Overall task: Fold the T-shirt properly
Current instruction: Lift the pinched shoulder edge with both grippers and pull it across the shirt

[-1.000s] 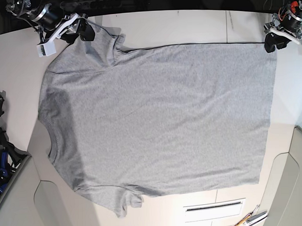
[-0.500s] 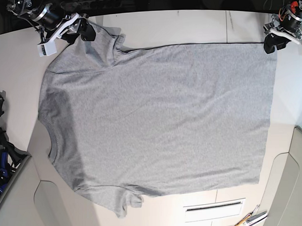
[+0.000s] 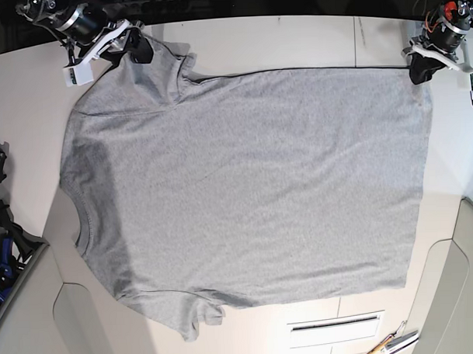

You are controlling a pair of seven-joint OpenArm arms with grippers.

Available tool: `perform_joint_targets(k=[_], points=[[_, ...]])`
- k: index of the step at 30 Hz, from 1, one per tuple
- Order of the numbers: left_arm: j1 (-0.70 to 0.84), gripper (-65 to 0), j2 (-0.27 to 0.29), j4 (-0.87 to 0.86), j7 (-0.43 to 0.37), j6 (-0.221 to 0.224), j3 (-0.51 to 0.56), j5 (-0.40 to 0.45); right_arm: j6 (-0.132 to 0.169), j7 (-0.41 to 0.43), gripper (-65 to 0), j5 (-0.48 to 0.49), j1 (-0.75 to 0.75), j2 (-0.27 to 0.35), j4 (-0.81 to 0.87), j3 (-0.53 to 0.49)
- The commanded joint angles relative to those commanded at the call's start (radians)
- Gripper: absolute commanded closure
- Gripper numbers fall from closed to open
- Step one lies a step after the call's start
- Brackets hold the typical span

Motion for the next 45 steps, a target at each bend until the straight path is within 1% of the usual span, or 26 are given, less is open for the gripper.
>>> perform_joint_targets(k=[1, 2, 3, 4, 8, 11, 12, 13, 15, 16, 18, 20, 22, 23, 24, 25, 26, 28, 31, 39, 42, 45], points=[[0.0, 0.0, 0.0, 0.0, 0.0, 0.0, 0.0, 0.0, 0.002, 0.0, -9.7, -0.016, 0.0, 0.0, 0.0, 0.0], [0.0, 0.0, 0.0, 0.0, 0.0, 0.0, 0.0, 0.0, 0.017, 0.0, -1.7, -0.035, 0.0, 0.0, 0.0, 0.0], [0.0, 0.0, 0.0, 0.0, 0.0, 0.0, 0.0, 0.001, 0.034, 0.0, 0.0, -0.056, 0.0, 0.0, 0.0, 0.0], [0.0, 0.0, 0.0, 0.0, 0.0, 0.0, 0.0, 0.001, 0.042, 0.0, 0.0, -0.075, 0.0, 0.0, 0.0, 0.0], [0.0, 0.0, 0.0, 0.0, -0.01, -0.001, 0.0, 0.001, 0.045, 0.003, 0.0, -0.119, 0.0, 0.0, 0.0, 0.0], [0.0, 0.0, 0.0, 0.0, -0.064, -0.002, -0.002, 0.001, 0.087, 0.003, 0.0, -0.11, 0.0, 0.0, 0.0, 0.001], [0.0, 0.0, 0.0, 0.0, -0.072, -0.002, -0.002, 0.001, 0.089, 0.003, 0.0, -0.109, 0.0, 0.0, 0.001, 0.001], [0.0, 0.0, 0.0, 0.0, -0.072, -0.011, -0.002, 0.001, 0.098, 0.003, 0.0, -0.106, 0.0, 0.0, 0.001, 0.001], [0.0, 0.0, 0.0, 0.0, -0.071, -0.081, -0.002, 0.007, 0.118, 0.003, 0.0, -0.087, 0.0, 0.0, 0.001, 0.002], [0.0, 0.0, 0.0, 0.0, -0.071, -0.103, -0.001, 0.01, 0.13, 0.002, 0.0, -0.064, 0.0, 0.0, 0.001, 0.003], [0.0, 0.0, 0.0, 0.001, -0.066, -0.105, -0.002, 0.035, 0.15, 0.002, 0.0, -0.037, 0.0, 0.0, 0.002, 0.01], [0.0, 0.0, 0.0, 0.002, -0.066, -0.105, -0.003, 0.056, 0.15, -0.005, 0.0, -0.028, 0.0, 0.0, 0.004, 0.024], [0.0, 0.0, 0.0, 0.002, -0.068, -0.105, -0.014, 0.053, 0.151, -0.009, 0.0, -0.002, 0.0, 0.0, 0.005, 0.05], [0.0, 0.0, 0.0, 0.002, -0.068, -0.105, -0.026, 0.046, 0.172, -0.009, 0.0, 0.022, 0.0, 0.0, 0.006, 0.066], [0.0, 0.0, 0.0, 0.002, -0.068, -0.105, -0.04, 0.036, 0.204, -0.008, 0.0, 0.05, 0.0, 0.0, 0.006, 0.084], [0.0, 0.0, 0.0, 0.002, -0.068, -0.105, -0.053, 0.025, 0.229, -0.008, 0.0, 0.082, 0.0, 0.0, 0.007, 0.102], [0.0, 0.0, 0.0, 0.002, -0.068, -0.106, -0.062, 0.021, 0.245, -0.008, 0.0, 0.108, 0.0, 0.0, 0.007, 0.117], [-0.009, 0.0, 0.0, 0.002, -0.067, -0.107, -0.067, 0.022, 0.253, -0.009, 0.0, 0.143, 0.004, 0.0, 0.007, 0.141], [-0.041, 0.0, 0.0, 0.002, -0.044, -0.125, -0.067, 0.021, 0.27, -0.035, 0.0, 0.163, 0.05, 0.0, 0.008, 0.156], [-0.135, 0.0, 0.0, 0.002, -0.037, -0.124, -0.067, 0.029, 0.27, -0.065, 0.0, 0.163, 0.177, 0.0, 0.008, 0.156], [-0.187, 0.0, 0.0, 0.002, -0.037, -0.123, -0.067, 0.102, 0.27, -0.068, 0.0, 0.159, 0.232, 0.0, 0.008, 0.159], [-0.231, 0.0, -0.006, 0.002, -0.037, -0.103, -0.067, 0.155, 0.27, -0.072, 0.0, 0.15, 0.294, 0.0, 0.007, 0.161]])
